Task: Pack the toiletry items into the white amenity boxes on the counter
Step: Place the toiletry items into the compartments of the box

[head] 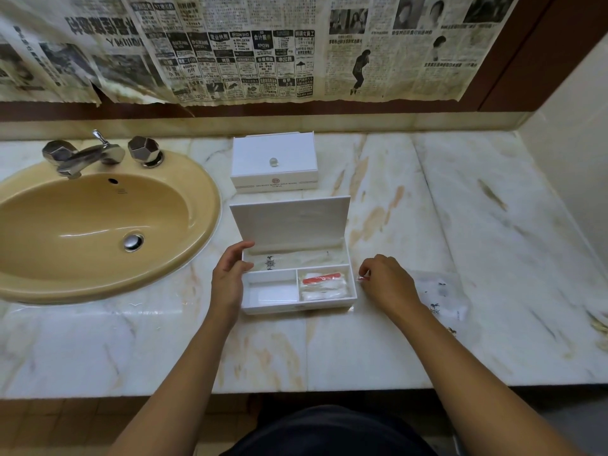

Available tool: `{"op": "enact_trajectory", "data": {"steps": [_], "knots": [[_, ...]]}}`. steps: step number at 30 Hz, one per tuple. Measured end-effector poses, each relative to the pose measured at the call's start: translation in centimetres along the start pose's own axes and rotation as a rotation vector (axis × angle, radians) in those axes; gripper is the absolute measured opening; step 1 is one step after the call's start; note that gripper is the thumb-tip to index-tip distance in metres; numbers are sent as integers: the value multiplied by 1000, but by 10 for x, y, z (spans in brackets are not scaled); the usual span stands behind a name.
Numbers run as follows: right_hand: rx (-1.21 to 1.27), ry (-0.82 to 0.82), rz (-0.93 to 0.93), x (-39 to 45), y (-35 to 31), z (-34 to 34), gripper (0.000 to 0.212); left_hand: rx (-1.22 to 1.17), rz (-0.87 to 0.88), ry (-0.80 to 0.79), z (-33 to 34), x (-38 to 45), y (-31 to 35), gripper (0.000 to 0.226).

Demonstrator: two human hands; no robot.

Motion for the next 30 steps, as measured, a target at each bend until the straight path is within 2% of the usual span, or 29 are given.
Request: {"op": "enact_trajectory", "data": {"steps": [10, 16, 21, 26, 30], "knots": [[199, 182, -35, -8, -18, -38, 18, 20, 10, -8, 1, -1, 4, 41], [351, 294, -194, -36, -52, -73, 12, 49, 18, -8, 1, 0, 4, 41], [325, 191, -352, -60, -83, -57, 12, 32, 17, -3, 1, -1, 4, 41], [54, -38, -360, -70, -92, -4, 20, 27, 19, -2, 0, 0, 4, 42], [42, -81, -356, -73, -92, -3, 22, 26, 19, 3, 0, -1, 3, 42]]}}
Point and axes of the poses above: each hand's wrist, its own x-axis towards the middle knuckle, its own z-axis out of the palm, y = z × x, the point moved 8 cm from there along x, towards the middle knuckle, and after that the axes turned 15 degrees about z, right-handed, at the moved point
